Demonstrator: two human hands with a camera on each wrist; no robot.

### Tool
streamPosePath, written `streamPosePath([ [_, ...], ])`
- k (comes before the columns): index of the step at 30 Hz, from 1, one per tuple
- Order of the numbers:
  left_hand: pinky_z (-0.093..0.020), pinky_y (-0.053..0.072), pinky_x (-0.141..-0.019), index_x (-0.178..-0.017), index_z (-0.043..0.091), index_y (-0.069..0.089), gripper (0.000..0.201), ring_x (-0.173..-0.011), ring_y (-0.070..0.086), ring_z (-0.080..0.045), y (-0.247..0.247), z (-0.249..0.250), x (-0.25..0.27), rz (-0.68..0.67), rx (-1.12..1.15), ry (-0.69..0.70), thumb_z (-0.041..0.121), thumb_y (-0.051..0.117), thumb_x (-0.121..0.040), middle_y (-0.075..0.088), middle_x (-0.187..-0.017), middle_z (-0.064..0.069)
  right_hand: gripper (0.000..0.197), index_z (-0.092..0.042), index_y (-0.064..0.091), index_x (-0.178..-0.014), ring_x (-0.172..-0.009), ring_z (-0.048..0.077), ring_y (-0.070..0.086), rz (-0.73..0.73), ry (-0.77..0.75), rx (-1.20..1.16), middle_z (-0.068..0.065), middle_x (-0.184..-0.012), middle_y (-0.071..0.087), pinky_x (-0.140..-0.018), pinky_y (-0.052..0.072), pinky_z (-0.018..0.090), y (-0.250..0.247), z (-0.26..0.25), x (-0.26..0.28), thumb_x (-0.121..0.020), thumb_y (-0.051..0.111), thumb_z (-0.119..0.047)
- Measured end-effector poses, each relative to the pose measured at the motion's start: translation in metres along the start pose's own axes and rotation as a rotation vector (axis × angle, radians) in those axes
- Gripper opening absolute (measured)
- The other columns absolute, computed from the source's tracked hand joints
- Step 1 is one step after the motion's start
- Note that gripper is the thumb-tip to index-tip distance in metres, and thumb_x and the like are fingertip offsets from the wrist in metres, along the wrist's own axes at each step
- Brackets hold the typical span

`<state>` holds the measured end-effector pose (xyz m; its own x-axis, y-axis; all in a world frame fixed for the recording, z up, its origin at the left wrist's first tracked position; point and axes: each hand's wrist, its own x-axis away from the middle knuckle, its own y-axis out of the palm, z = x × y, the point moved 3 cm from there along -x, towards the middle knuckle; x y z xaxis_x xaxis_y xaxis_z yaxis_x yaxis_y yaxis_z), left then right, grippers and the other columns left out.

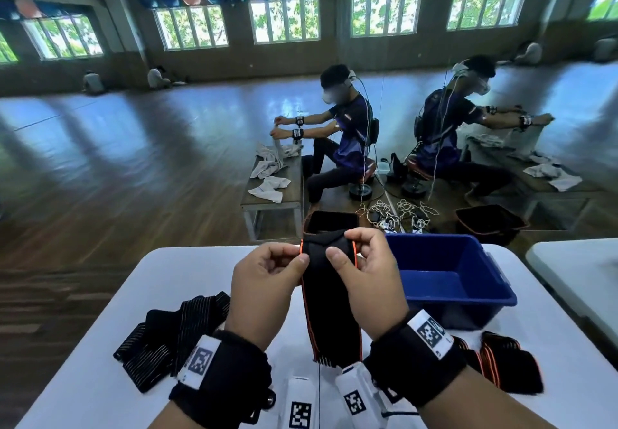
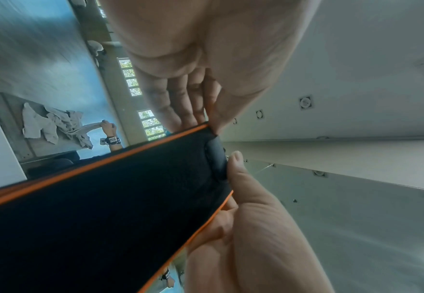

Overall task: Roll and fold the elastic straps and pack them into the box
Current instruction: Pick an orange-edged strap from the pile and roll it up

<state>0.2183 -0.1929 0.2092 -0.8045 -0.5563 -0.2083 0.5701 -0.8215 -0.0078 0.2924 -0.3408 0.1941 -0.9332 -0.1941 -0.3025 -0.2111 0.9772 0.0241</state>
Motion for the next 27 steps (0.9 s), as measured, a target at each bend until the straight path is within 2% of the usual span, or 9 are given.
streamPosePath([
  [5,-0.032,0.058,-0.066,-0.091,0.006,0.072,0.009,-0.07,0.07,-0.019,0.0,-0.001,0.006,-0.037,0.044,-0.029,-0.002,0.073,-0.086,0.075,-0.079,-0.012,0.014,-0.029,0.056,-0.108,-0.097,0.016,0.067,-0.023,0.0,0.03,0.002,-0.102,0.068,-0.089,0.054,0.049,-0.004,0.001,0.005,-0.095,0.06,-0.026],
  [9,-0.037,0.059,-0.068,-0.096,0.004,0.073,0.013,-0.071,0.07,-0.025,-0.001,-0.001,0.013,-0.093,0.076,-0.067,-0.002,0.074,-0.085,0.075,-0.088,-0.017,0.026,-0.034,0.056,-0.107,-0.103,0.02,0.067,-0.058,0.092,-0.041,0.004,-0.107,0.068,-0.094,0.052,0.05,-0.007,0.008,0.011,-0.084,0.058,-0.045],
  [12,-0.03,0.057,-0.064,-0.101,0.004,0.073,0.018,-0.069,0.07,-0.022,0.0,-0.003,0.014,-0.137,0.094,-0.1,-0.003,0.073,-0.085,0.075,-0.09,-0.014,0.033,-0.038,0.057,-0.108,-0.108,0.02,0.067,-0.114,0.178,-0.088,0.003,-0.114,0.068,-0.096,0.053,0.048,-0.011,0.018,0.012,-0.077,0.062,-0.05],
  [15,-0.025,0.056,-0.062,-0.104,0.006,0.073,0.021,-0.071,0.071,-0.018,0.002,-0.02,0.005,-0.165,0.063,-0.188,-0.003,0.073,-0.086,0.074,-0.092,-0.012,0.037,-0.036,0.057,-0.111,-0.107,0.02,0.067,-0.141,0.283,-0.047,0.005,-0.116,0.067,-0.096,0.054,0.047,-0.013,0.038,0.005,-0.076,0.065,-0.044],
  [18,-0.033,0.058,-0.067,-0.107,0.0,0.071,0.021,-0.075,0.071,-0.024,0.006,-0.052,-0.01,-0.209,0.039,-0.335,-0.004,0.072,-0.086,0.074,-0.095,-0.021,0.033,-0.032,0.056,-0.11,-0.106,0.022,0.067,-0.161,0.368,0.048,0.007,-0.113,0.066,-0.097,0.053,0.048,-0.01,0.062,-0.004,-0.08,0.067,-0.031],
  [20,-0.035,0.059,-0.071,-0.103,-0.002,0.072,0.016,-0.076,0.07,-0.025,0.008,-0.068,-0.022,-0.197,-0.004,-0.363,-0.003,0.072,-0.086,0.075,-0.086,-0.017,0.029,-0.028,0.058,-0.112,-0.105,0.025,0.067,-0.187,0.371,0.142,0.008,-0.109,0.067,-0.096,0.054,0.047,-0.008,0.071,-0.015,-0.086,0.068,-0.019],
  [22,-0.033,0.059,-0.072,-0.089,0.004,0.078,0.005,-0.076,0.069,-0.023,0.01,-0.067,-0.035,-0.155,-0.058,-0.296,0.003,0.074,-0.086,0.076,-0.08,-0.012,0.031,-0.025,0.061,-0.113,-0.101,0.024,0.068,-0.192,0.326,0.226,0.006,-0.105,0.069,-0.095,0.054,0.046,-0.007,0.068,-0.031,-0.086,0.069,-0.01],
  [24,-0.028,0.057,-0.069,-0.079,0.011,0.079,0.008,-0.07,0.068,-0.014,0.013,-0.052,-0.052,-0.102,-0.115,-0.181,0.006,0.077,-0.084,0.076,-0.076,-0.006,0.031,-0.024,0.064,-0.109,-0.095,0.016,0.068,-0.167,0.225,0.266,0.002,-0.101,0.07,-0.092,0.056,0.039,-0.004,0.049,-0.049,-0.085,0.069,-0.006],
  [27,-0.025,0.055,-0.063,-0.086,0.008,0.073,0.012,-0.065,0.067,-0.01,0.015,-0.014,-0.074,-0.052,-0.051,-0.029,-0.002,0.077,-0.081,0.073,-0.076,-0.006,0.025,-0.024,0.063,-0.097,-0.079,0.009,0.062,-0.116,0.041,0.294,-0.003,-0.09,0.066,-0.077,0.051,0.029,0.001,0.008,-0.073,-0.084,0.069,-0.004],
])
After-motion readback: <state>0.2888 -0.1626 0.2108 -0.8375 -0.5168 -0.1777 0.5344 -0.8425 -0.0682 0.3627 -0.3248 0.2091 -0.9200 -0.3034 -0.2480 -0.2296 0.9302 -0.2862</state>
